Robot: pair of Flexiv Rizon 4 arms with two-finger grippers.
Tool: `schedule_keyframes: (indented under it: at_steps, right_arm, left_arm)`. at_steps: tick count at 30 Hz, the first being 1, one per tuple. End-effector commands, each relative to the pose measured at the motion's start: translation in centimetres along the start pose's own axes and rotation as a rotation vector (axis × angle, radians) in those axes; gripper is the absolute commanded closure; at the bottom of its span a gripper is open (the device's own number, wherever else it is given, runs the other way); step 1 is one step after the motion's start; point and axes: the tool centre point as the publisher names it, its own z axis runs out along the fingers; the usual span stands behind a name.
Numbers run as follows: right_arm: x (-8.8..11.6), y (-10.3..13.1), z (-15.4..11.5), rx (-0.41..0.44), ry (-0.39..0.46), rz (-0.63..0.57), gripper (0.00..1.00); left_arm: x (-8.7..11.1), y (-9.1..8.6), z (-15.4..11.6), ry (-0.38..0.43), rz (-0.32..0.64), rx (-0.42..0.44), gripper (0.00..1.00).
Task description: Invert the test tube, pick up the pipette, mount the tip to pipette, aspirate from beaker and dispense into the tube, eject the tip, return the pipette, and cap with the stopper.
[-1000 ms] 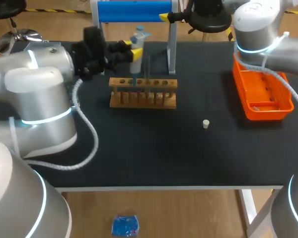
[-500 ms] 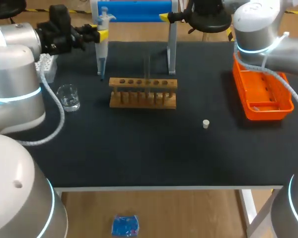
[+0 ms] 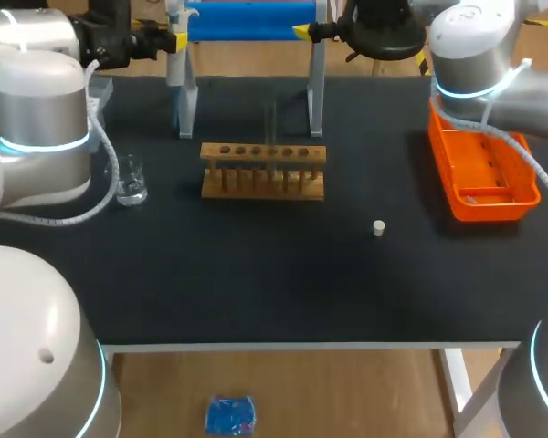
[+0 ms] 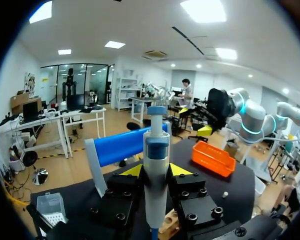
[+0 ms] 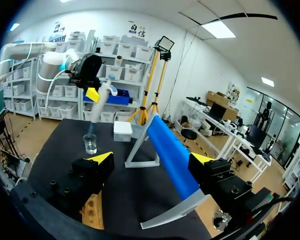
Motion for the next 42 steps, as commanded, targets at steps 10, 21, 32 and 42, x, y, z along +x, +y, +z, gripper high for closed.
schedule_keyframes:
  at_steps: [10, 21, 32, 42]
  right_arm:
    - [0.0, 0.1, -0.1, 0.003, 0.002, 0.000, 0.00]
    - [0.0, 0.1, -0.1, 0.003, 0.002, 0.000, 0.00]
    - [0.0, 0.1, -0.1, 0.003, 0.002, 0.000, 0.00]
    - [0.0, 0.1, -0.1, 0.003, 0.002, 0.000, 0.00]
  left_arm:
    - [-2.4, -1.8, 3.8, -0.153, -0.053, -0.062, 1.00]
    - [-2.6, -2.8, 5.8, -0.286, -0.100, -0.088, 1.00]
    - [-2.6, -2.6, 7.8, -0.366, -0.130, -0.107, 1.00]
    - [-4.2, -2.3, 8.6, -0.453, -0.155, -0.095, 1.00]
